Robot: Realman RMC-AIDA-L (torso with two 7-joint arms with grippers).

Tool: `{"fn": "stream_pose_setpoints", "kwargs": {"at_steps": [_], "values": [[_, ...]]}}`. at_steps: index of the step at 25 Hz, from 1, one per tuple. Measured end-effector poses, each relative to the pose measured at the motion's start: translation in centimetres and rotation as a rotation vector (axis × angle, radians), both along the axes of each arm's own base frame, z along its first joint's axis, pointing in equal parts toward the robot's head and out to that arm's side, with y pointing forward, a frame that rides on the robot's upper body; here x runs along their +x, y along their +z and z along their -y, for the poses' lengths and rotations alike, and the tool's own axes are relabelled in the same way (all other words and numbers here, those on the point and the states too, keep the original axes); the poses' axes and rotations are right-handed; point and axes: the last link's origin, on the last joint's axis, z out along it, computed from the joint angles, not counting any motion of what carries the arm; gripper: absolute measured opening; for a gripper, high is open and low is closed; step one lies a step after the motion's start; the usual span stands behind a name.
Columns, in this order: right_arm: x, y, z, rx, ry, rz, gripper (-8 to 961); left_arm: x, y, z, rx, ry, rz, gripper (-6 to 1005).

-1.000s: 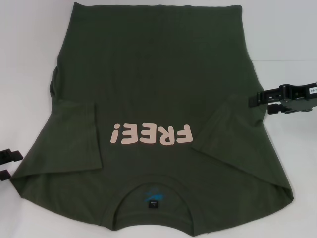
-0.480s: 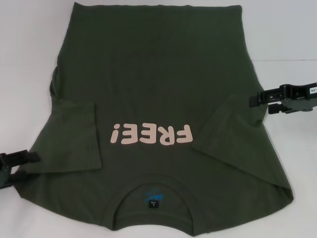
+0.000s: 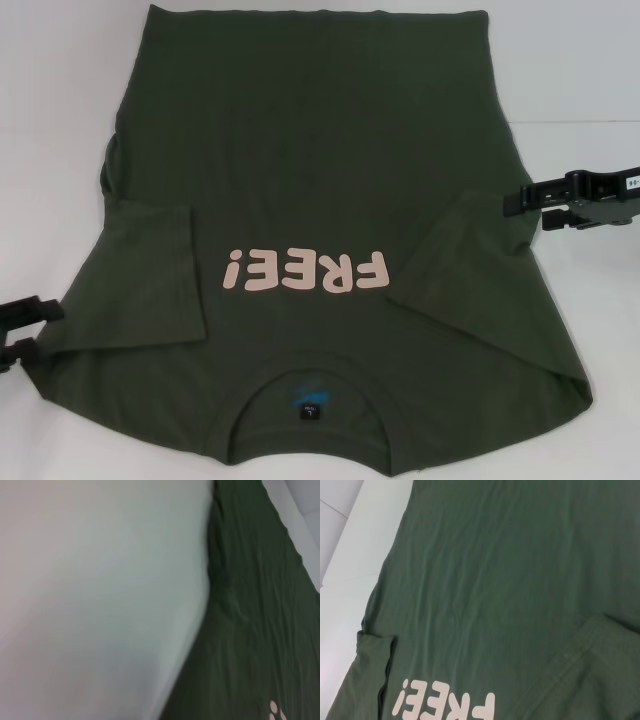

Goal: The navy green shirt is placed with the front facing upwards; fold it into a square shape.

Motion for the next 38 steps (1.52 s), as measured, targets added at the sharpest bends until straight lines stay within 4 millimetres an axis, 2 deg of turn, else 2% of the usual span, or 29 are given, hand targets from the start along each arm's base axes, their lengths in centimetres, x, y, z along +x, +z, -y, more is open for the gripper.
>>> {"fn": "stream_pose_setpoints", "kwargs": {"at_steps": [21, 29, 38], "values": [[0.1, 0.0, 0.0, 0.001, -0.002, 0.0, 833, -1.4, 0.5, 0.3, 0.014, 0.036, -0.076, 725], [0.1, 0.0, 0.0, 0.004, -0.002, 0.002, 833, -0.5, -0.2, 0.2, -0.013, 0.0, -0.043, 724], [0.1, 0.0, -0.1, 0.007, -0.001, 0.003, 833, 0.8, -1.0, -0.9, -0.065, -0.049, -0.042, 716]]}}
